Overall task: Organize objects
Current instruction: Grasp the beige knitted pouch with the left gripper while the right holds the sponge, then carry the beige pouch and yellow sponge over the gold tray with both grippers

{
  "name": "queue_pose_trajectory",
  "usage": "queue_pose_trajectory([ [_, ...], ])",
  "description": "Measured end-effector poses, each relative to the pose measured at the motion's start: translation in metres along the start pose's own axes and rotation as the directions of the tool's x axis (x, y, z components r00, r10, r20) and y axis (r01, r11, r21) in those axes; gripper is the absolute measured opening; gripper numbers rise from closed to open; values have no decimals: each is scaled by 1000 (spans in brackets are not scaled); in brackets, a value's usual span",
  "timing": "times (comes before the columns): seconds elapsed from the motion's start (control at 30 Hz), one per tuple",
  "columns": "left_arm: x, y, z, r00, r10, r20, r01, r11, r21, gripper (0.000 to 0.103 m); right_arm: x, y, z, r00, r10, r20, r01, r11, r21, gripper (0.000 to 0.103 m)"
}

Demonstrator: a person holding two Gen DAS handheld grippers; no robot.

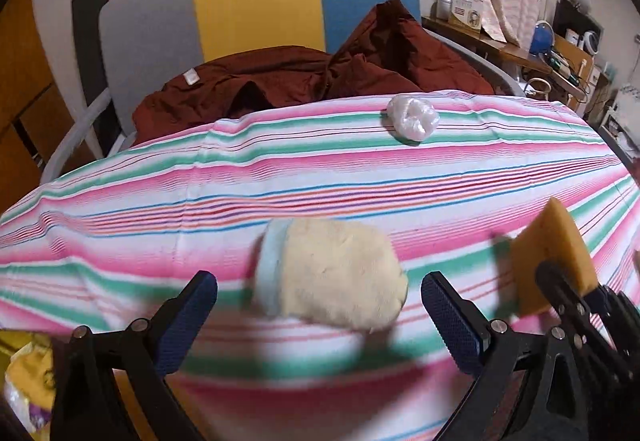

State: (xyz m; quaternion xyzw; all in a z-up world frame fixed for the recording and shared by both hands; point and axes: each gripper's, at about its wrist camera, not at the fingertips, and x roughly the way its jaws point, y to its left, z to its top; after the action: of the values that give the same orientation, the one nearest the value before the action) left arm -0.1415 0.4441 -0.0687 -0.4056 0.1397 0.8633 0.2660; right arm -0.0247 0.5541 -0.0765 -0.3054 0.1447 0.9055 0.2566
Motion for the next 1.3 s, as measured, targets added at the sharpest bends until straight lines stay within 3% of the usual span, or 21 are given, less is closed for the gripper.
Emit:
queue_pose_trajectory([
  [0.03, 4, -1, 1, 1000, -7, -3, 7, 1000, 1, 96, 0, 1, 0, 1000, -3, 2, 3, 1000, -5, 33],
  [0.07, 6, -3, 1, 1000, -17, -7, 17, 1000, -2, 81, 0, 3, -1, 1000, -8, 6, 8, 1000, -11, 33],
  [0.1, 10, -3, 1, 999, -29, -23, 29, 1000, -9, 76, 0, 3, -1, 1000, -11, 7, 11, 1000, -16, 33],
  [0.53, -9, 7, -26, 999, -50, 15, 51, 996, -76, 72, -2, 10, -3, 999, -46, 24, 47, 998, -50, 33],
  [0.87, -58, 4, -70, 993, -107, 45, 110, 990, -84, 72, -10, 17, -3, 995, -67, 70, 73, 994, -86, 33],
  [1.07, -94, 21, -91, 984, -163, 68, 171, 974, -150, 72, -20, 25, -3, 992, -47, 119, 62, 990, -126, 33],
  [1.3, -130, 40, -110, 980, -166, 113, 183, 968, -170, 72, -28, 31, -4, 987, -53, 149, 75, 986, -148, 33],
])
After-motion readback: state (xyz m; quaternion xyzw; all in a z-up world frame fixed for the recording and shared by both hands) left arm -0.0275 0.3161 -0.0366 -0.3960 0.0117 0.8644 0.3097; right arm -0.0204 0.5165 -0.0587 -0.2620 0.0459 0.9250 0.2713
